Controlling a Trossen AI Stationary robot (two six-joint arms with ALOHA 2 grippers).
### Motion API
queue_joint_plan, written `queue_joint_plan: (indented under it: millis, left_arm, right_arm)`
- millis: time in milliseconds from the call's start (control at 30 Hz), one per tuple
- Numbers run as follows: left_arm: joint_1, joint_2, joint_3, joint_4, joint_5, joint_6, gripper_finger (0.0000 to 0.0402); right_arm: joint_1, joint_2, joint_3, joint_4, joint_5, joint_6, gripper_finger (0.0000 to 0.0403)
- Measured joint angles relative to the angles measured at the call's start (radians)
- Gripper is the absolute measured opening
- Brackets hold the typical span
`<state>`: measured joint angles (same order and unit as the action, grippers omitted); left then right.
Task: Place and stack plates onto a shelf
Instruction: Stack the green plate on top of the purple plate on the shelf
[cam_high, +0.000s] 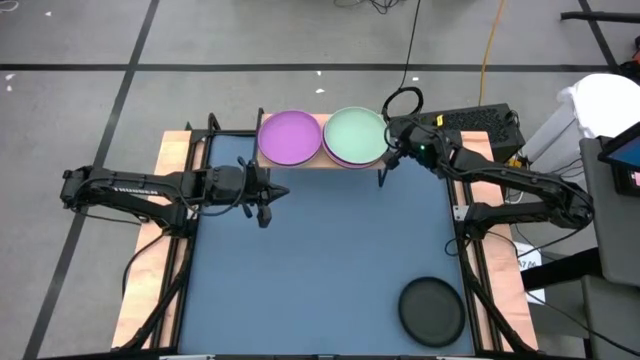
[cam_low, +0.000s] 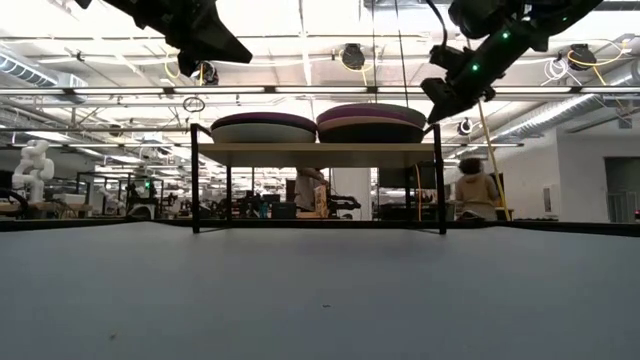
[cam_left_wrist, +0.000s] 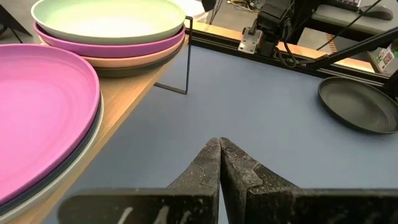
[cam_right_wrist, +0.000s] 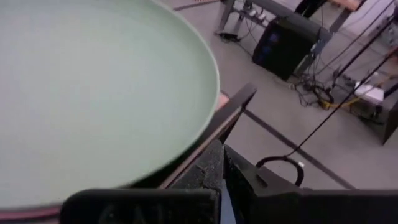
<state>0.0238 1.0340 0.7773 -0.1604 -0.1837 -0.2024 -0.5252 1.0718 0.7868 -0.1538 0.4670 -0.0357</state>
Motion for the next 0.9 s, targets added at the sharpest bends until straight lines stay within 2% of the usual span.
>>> queue_joint_plan:
  millis: [367,733,900]
  left_arm:
    - [0.000,0.000,0.000,0.000,0.000,0.005,0.0003]
    - [0.000,0.000,0.000,0.008,0.000,0.016,0.0003]
    - [0.000,0.000,0.000,0.008,-0.007,0.039,0.0003]
  right_arm:
    - [0.004,0.000,-0.053,0.082,-0.078,0.027,0.0000]
    - [0.006,-0.003,-0.054,0.107,-0.080,0.015,0.0000]
    - [0.067,-0.047,-0.054,0.156,-0.080,0.017,0.0000]
